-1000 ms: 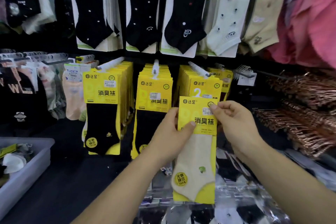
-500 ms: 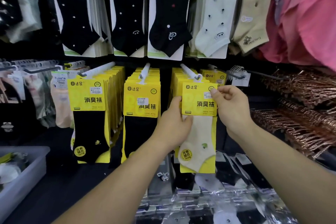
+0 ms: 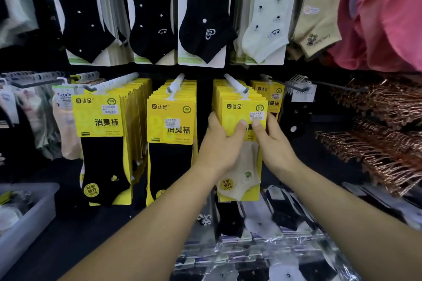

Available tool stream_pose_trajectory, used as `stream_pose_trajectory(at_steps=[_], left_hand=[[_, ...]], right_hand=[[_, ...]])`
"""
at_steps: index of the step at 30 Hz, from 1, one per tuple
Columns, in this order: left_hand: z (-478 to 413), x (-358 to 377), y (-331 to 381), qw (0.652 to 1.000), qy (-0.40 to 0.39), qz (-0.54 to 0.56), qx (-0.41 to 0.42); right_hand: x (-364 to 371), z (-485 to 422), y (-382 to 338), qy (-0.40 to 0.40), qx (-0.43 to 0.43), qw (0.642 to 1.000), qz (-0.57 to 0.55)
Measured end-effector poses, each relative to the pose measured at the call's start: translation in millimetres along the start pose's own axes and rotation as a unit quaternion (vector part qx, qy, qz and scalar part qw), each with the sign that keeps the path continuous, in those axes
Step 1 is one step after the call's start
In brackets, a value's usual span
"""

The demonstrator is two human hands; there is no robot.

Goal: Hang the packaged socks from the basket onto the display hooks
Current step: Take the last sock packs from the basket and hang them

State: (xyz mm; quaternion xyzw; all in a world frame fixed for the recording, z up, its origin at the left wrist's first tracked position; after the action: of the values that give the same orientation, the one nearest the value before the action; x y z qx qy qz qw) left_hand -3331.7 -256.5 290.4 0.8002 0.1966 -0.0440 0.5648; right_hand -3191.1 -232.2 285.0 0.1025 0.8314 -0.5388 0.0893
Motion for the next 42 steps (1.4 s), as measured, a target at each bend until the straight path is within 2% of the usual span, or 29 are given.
stream_pose_trajectory(at_steps=[3,6,12,16,23,24,26,28,29,31,33,34,37,40,42], left_hand=[[-9.3,12.0,-19.0,0.989,0.011,0.144,-0.030],[-16.6,18.9,-30.7,0.980,0.023,0.199,-0.004],[-30.6,23.7,-33.4,0.983,0.046,0.179,0.018],[-33.5,25.5,-31.0,0.987,0.061,0.148,0.013],[9.2,7.6,-12.1,0.993,0.038,0.103,-0.048],[24.8,0.3,-10.1,0.993,0.034,0.100,-0.044],[60.7,-15.5,-9.3,0.993,-0.005,0.113,-0.022],[96.3,-35.1,-6.7,0.994,-0.049,0.098,0.021],[108.1,-47.6,-5.7,0.994,-0.034,0.096,0.043],[110.3,-77.3,-6.0,0.992,0.078,0.053,0.084],[93.2,-105.6,-9.2,0.977,0.176,0.013,0.117],[81.6,-117.6,-12.1,0.973,0.197,0.008,0.116],[46.3,-135.1,-28.8,0.983,0.172,0.009,0.069],[28.1,-130.4,-53.1,0.991,0.120,0.064,0.004],[27.2,-124.4,-69.4,0.992,0.080,0.091,-0.018]], right_hand=[[15.2,1.9,9.4,-0.047,0.022,0.994,-0.095],[22.9,-2.8,14.2,-0.050,0.033,0.989,-0.136],[28.4,-21.6,22.2,-0.035,0.021,0.988,-0.147],[29.8,-24.6,18.5,-0.011,0.005,0.994,-0.108],[17.5,-3.1,12.5,-0.006,-0.001,0.996,-0.086],[13.3,3.9,10.7,0.008,0.000,0.997,-0.076],[3.2,18.8,7.4,0.089,-0.005,0.996,0.020],[-3.4,36.4,-0.3,0.176,-0.057,0.977,0.105],[-2.0,44.5,-6.4,0.192,-0.097,0.969,0.124],[11.2,57.1,-19.9,0.156,-0.150,0.966,0.144],[34.8,66.4,-29.7,0.062,-0.140,0.979,0.132],[48.4,68.1,-32.7,0.011,-0.118,0.986,0.121],[88.8,63.2,-37.8,-0.091,-0.032,0.993,0.064],[123.3,52.5,-35.5,-0.093,0.044,0.994,-0.032],[144.3,51.4,-30.6,-0.079,0.056,0.993,-0.060]])
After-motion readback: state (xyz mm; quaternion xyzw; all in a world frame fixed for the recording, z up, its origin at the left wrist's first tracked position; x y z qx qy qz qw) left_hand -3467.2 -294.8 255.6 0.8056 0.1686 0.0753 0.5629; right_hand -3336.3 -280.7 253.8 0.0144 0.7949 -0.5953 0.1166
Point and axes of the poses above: each hand's wrist, its own z-axis away from the middle knuckle, its own x-axis out of the palm, y = z × x, the point moved 2 cm from there along -z, towards the middle knuckle, and after that the axes turned 4 degrees about x, right-handed, at the moved point
